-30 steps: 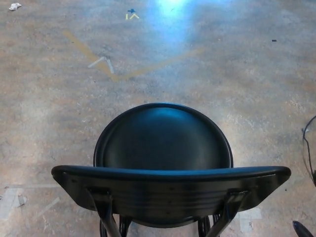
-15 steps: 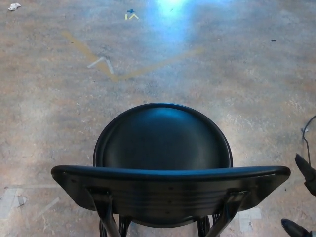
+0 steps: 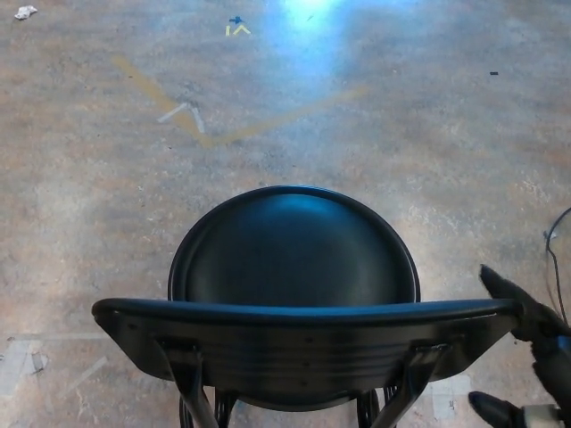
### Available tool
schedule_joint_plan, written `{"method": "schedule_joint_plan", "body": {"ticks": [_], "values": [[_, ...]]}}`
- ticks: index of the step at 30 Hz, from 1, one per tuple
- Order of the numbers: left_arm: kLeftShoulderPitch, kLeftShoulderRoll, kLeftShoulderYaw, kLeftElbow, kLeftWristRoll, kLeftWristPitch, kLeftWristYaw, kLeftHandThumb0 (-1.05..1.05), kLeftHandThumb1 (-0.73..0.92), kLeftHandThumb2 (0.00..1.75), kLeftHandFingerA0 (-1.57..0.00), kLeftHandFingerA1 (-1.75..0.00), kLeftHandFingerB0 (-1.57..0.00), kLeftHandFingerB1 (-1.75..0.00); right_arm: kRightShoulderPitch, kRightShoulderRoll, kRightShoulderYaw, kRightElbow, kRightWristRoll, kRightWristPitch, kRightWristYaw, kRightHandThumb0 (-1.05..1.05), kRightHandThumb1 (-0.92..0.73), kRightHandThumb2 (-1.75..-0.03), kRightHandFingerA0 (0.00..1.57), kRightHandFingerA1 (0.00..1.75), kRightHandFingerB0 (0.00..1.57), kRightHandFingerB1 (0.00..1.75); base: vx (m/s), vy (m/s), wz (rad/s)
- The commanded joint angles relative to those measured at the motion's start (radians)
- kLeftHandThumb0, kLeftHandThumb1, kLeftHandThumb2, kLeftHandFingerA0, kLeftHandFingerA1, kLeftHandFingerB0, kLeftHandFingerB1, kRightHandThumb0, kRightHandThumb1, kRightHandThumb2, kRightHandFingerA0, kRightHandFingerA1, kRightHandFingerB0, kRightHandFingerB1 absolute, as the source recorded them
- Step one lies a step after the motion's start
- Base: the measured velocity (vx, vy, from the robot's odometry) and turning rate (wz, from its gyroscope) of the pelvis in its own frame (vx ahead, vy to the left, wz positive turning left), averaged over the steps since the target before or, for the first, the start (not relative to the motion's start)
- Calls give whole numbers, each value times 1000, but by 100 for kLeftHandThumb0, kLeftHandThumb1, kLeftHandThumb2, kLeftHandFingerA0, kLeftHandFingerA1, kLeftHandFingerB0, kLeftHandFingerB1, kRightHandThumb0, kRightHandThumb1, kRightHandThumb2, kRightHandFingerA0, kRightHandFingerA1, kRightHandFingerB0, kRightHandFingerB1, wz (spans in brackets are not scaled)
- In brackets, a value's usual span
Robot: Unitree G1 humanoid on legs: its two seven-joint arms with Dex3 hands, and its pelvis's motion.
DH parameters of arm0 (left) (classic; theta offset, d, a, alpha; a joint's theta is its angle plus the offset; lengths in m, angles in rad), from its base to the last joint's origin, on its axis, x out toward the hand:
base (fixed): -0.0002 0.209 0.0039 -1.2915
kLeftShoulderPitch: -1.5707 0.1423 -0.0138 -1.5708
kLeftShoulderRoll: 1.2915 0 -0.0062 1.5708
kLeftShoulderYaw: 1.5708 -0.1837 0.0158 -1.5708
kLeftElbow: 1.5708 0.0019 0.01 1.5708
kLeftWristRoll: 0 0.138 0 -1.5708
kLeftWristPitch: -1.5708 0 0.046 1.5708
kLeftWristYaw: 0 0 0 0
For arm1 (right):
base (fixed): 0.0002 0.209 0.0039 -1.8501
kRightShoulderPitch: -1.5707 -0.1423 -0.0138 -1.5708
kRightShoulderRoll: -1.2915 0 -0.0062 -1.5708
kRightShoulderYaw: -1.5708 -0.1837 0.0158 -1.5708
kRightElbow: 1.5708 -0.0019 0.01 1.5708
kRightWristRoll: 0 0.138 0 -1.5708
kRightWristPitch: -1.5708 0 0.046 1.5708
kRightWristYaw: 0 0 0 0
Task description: Use the right hand to rotate the back of the chair to its left.
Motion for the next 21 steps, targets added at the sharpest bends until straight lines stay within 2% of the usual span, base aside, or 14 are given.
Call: {"method": "schedule_joint_plan", "body": {"ticks": [1,8,9,13,16,17,21], "values": [[1,11,4,4,-8,-6,-7,-56,82,64,-50,-49,-34,-37,-22,42,46,-3,-56,54,9,-100,-61,-102,0,0,0,0,0,0,0],[2,17,-14,5,11,-5,6,-58,82,64,-52,-47,-37,-37,-47,92,128,34,-113,51,-14,-105,-63,-104,0,0,0,0,0,0,0],[1,17,-12,5,8,-7,-1,-58,82,64,-50,-47,-36,-37,-51,101,140,38,-110,48,-6,-105,-79,-65,0,0,0,0,0,0,0],[2,19,-8,6,-1,-5,-6,-59,81,64,-50,-47,-35,-37,-71,111,170,56,-103,39,4,-105,-79,-65,0,0,0,0,0,0,0],[1,21,-11,7,2,1,-3,-59,81,64,-51,-47,-36,-37,-97,130,200,44,-125,50,2,-104,-79,-66,0,0,0,0,0,0,0],[0,20,-3,6,-6,0,-6,-57,80,64,-50,-49,-36,-38,-105,137,208,35,-127,55,3,-103,-65,-105,0,0,0,0,0,0,0],[0,18,12,5,-18,-3,-11,-57,80,64,-50,-49,-36,-38,-116,144,220,24,-132,63,3,-103,-65,-105,0,0,0,0,0,0,0]]}}
